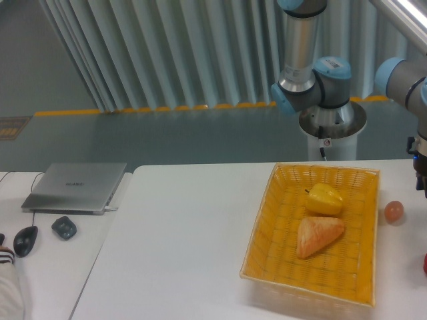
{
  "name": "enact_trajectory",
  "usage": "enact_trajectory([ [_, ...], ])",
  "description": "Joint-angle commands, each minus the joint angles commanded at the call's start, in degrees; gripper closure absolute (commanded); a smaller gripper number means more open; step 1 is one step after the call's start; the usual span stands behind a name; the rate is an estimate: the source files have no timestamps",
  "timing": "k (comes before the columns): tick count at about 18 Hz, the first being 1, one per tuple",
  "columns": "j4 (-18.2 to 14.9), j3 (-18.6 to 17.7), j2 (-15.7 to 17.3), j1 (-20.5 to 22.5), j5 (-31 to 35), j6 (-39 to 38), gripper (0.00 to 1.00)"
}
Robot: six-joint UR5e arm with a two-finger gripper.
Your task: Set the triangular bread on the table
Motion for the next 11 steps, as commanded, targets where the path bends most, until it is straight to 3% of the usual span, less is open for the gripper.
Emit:
enact_trajectory([
  [11,0.0,-0.62,0.44,-1.75,-3.16,-1.4,0.0],
])
